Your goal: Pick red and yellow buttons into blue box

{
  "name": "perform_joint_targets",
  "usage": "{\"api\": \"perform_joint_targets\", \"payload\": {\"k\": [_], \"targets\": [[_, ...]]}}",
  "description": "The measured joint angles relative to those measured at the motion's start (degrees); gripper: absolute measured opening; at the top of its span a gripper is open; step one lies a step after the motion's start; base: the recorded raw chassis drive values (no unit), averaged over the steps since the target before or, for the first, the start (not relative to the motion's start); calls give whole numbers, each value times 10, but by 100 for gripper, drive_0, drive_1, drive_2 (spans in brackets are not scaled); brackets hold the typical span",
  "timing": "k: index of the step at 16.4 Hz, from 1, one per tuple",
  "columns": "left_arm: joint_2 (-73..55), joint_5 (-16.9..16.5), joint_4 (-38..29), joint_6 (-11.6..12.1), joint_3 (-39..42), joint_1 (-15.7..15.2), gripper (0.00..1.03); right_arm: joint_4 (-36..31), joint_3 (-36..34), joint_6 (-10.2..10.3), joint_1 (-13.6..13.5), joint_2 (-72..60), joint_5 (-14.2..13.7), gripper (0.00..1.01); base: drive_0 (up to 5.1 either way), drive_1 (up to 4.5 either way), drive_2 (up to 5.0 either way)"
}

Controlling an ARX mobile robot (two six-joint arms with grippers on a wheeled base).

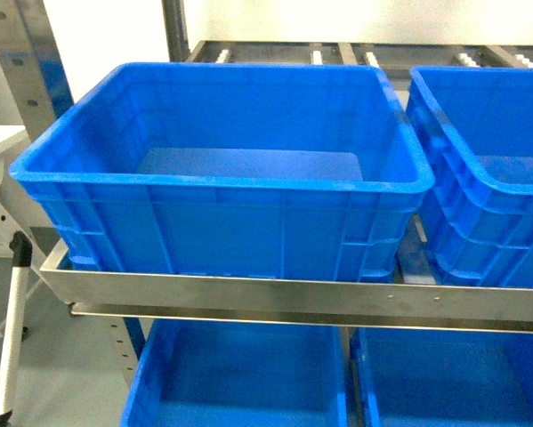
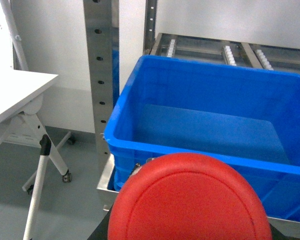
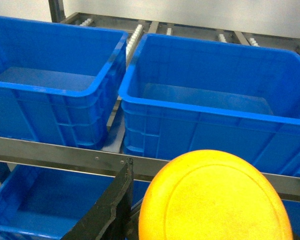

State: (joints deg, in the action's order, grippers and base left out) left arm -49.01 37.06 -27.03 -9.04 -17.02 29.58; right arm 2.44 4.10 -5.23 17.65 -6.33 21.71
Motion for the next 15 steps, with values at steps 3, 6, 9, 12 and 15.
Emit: {"api": "perform_joint_targets", "payload": {"k": [3,6,9,12,15], "targets": [[0,0,-2,0,0,0,24,-1,0,0,0,0,0,39,494,-324,-152],[-1,0,0,0,0,0,24,1,0,0,0,0,0,39,494,-324,-152],[0,0,-2,0,0,0,24,-1,0,0,0,0,0,39,494,-324,-152],[0,0,-1,0,0,0,24,1,0,0,0,0,0,39,494,-324,-152],[0,0,-2,0,0,0,24,-1,0,0,0,0,0,39,494,-324,-152]]}}
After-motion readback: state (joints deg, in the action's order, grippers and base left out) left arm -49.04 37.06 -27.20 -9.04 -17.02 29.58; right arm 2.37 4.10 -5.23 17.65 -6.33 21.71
